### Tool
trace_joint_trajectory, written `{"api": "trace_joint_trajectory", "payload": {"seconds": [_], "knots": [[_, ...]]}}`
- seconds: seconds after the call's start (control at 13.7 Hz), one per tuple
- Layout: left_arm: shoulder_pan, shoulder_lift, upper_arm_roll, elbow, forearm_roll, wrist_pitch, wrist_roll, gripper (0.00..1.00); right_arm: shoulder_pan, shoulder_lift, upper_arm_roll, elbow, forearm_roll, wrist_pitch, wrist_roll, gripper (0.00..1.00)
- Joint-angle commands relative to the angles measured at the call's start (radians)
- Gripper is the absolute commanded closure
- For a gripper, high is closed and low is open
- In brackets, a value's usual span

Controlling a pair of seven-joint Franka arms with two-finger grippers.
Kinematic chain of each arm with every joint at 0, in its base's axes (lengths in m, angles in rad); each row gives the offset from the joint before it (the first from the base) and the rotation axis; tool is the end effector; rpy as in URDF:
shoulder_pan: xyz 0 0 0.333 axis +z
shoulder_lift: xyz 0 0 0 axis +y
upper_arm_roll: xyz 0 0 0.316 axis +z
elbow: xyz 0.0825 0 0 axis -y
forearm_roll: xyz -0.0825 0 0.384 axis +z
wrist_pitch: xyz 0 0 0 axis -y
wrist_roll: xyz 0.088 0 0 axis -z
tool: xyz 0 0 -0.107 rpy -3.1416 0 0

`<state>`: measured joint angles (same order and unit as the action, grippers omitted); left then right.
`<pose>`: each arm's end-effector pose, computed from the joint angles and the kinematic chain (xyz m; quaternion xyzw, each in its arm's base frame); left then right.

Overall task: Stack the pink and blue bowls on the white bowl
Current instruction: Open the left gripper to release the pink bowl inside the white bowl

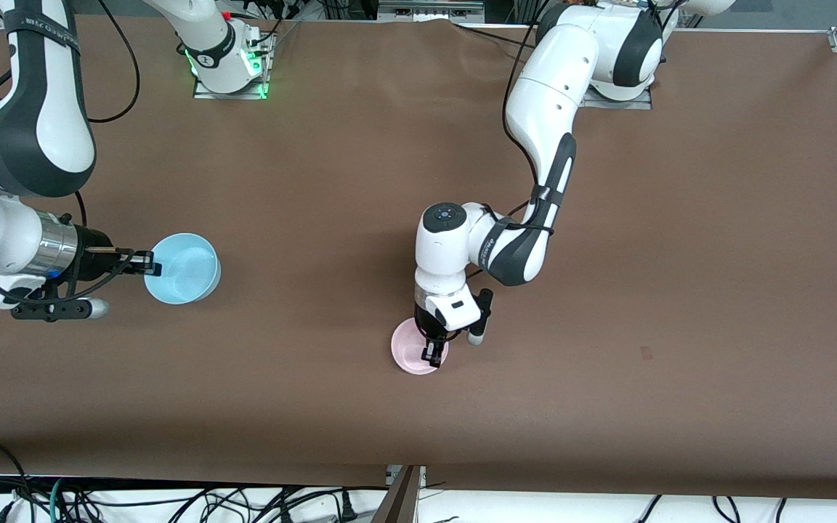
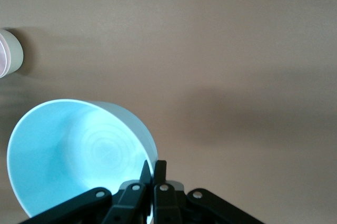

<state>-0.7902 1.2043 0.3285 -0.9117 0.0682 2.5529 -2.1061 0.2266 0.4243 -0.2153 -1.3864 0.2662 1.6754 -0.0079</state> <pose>0.6710 -0.4788 0.2024 0.7592 0.5878 0.2101 0.1843 0.6689 0.0573 0.4644 -0.9943 0.0061 0.0626 0.0865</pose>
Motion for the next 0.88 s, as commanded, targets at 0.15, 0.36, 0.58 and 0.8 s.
{"api": "trace_joint_trajectory", "payload": {"seconds": [0.15, 0.36, 0.58, 0.8], "knots": [[-0.018, 0.026, 0.032, 0.033, 0.016, 0.016, -0.046, 1.0, 0.0, 0.007, 0.001, 0.024, 0.001, -0.022, 0.012, 1.0], [-0.007, -0.014, 0.026, 0.033, 0.005, -0.008, -0.034, 1.0, 0.0, 0.007, 0.001, 0.024, 0.001, -0.022, 0.011, 1.0], [-0.007, -0.078, 0.018, 0.033, -0.011, -0.097, -0.032, 1.0, 0.0, 0.007, 0.001, 0.024, 0.001, -0.022, 0.012, 1.0], [-0.007, -0.127, 0.017, 0.031, -0.068, -0.19, 0.053, 1.0, 0.003, 0.008, 0.001, 0.024, 0.001, -0.016, 0.014, 1.0]]}}
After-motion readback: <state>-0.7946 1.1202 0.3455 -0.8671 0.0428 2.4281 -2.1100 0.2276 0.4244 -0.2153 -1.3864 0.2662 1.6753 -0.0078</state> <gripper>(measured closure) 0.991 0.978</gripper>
